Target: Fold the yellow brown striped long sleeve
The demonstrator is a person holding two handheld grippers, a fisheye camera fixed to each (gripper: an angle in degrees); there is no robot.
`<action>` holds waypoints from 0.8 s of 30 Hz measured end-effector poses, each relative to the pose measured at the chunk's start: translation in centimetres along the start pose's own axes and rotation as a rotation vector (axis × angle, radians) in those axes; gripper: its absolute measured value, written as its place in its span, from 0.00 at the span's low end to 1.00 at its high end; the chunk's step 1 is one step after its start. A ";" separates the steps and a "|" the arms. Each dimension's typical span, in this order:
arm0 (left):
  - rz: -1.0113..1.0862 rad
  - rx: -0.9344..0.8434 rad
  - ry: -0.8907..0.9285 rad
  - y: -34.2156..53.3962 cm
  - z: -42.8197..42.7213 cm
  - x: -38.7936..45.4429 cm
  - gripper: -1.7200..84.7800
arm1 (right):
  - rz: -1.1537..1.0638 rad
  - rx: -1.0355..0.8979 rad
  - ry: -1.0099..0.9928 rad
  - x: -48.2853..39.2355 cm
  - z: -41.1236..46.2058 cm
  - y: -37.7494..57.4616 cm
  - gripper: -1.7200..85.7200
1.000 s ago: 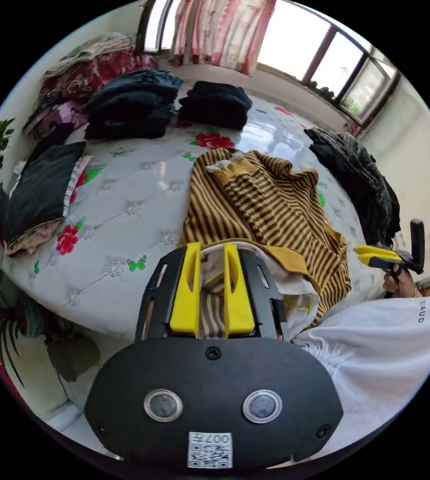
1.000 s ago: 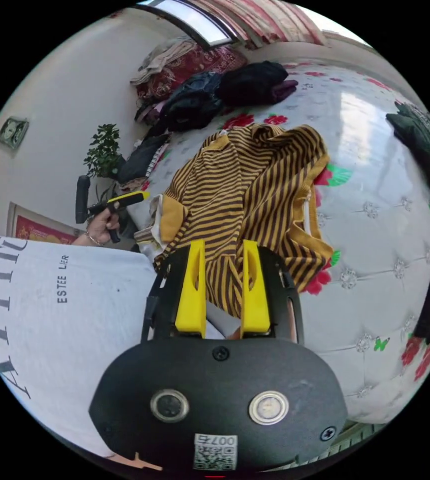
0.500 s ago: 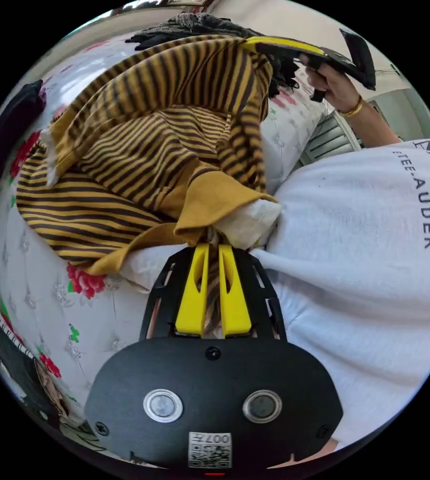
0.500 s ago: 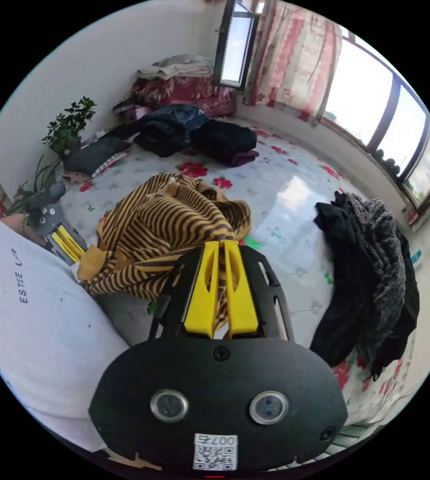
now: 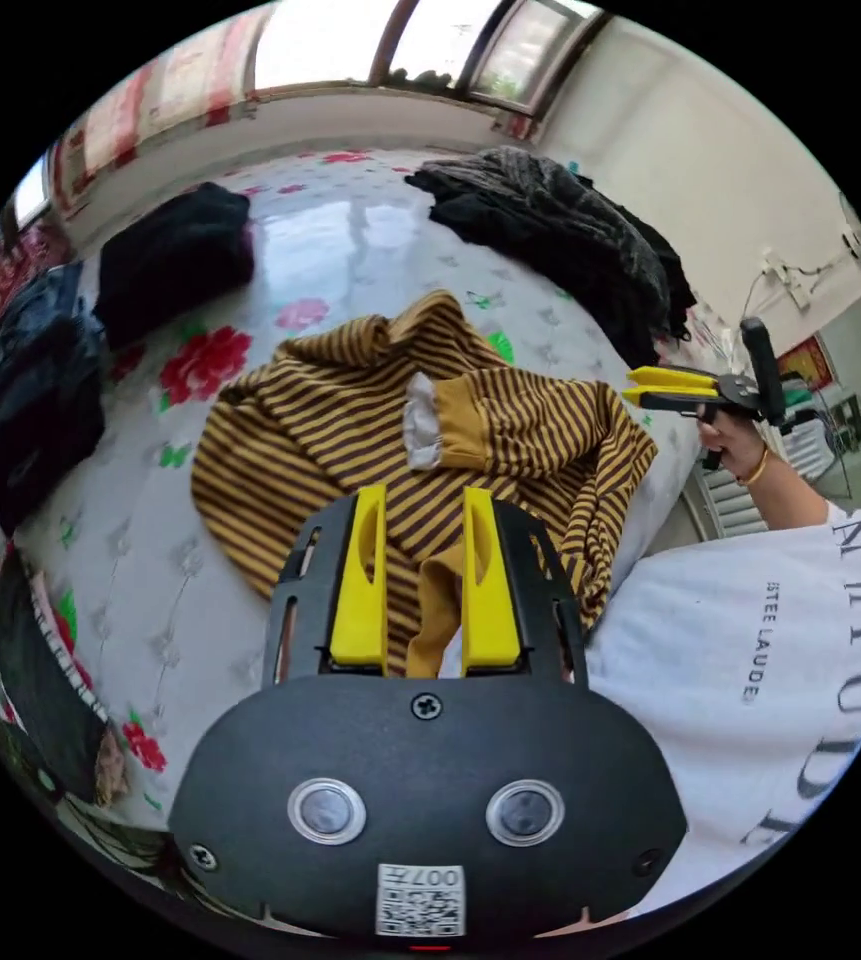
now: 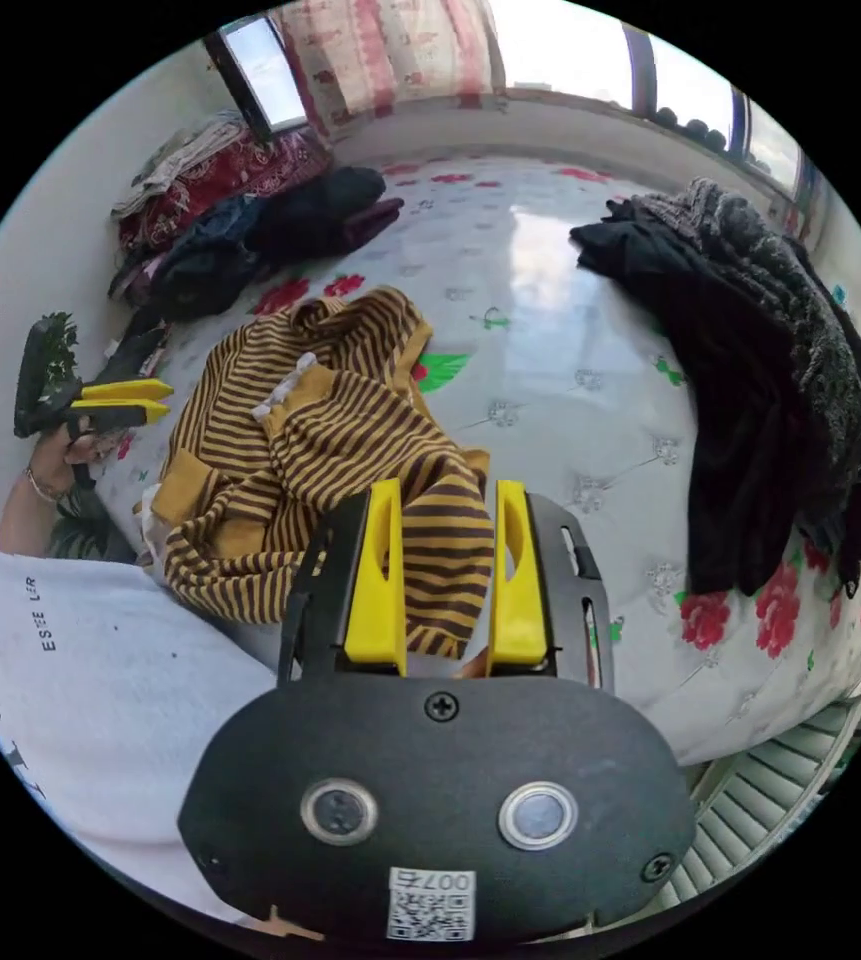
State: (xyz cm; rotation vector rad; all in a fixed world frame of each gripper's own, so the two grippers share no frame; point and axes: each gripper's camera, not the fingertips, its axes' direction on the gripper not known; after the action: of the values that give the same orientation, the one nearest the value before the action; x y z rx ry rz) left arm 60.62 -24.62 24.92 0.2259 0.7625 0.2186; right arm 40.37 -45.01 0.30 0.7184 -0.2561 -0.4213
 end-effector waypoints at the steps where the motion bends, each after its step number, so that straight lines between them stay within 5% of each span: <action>1: 0.037 -0.061 0.012 -1.6 3.2 1.6 0.18 | -0.001 -0.075 -0.045 0.0 2.3 -0.6 0.09; 4: 0.112 -0.289 0.010 -3.6 12.5 5.0 0.18 | -0.063 -0.104 -0.011 -2.3 4.5 0.3 0.07; 6: 0.242 -0.229 -0.178 -3.2 12.7 7.4 0.13 | -0.112 -0.083 0.031 -3.6 3.8 1.2 0.06; 9: 0.314 -0.219 -0.129 -3.0 10.9 7.2 0.04 | -0.151 -0.006 -0.019 -3.9 0.3 2.5 0.04; 13: 0.062 -0.026 0.113 -4.5 0.1 -3.8 0.02 | -0.252 0.143 -0.219 -4.0 -7.2 2.8 0.04; 19: -0.502 0.340 -0.307 -4.9 -16.5 -20.1 0.06 | -0.793 0.127 -0.510 -18.2 -12.0 -1.3 0.05; 24: -0.539 0.420 -0.242 -3.5 -18.2 -18.3 0.12 | -1.062 -0.055 -0.703 -30.3 -8.8 -2.9 0.06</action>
State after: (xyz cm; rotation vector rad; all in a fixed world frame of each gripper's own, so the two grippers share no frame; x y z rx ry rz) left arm 35.43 -30.81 23.17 0.4246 0.5967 -0.4778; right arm 15.96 -28.02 -10.62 0.5827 -0.5100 -1.6973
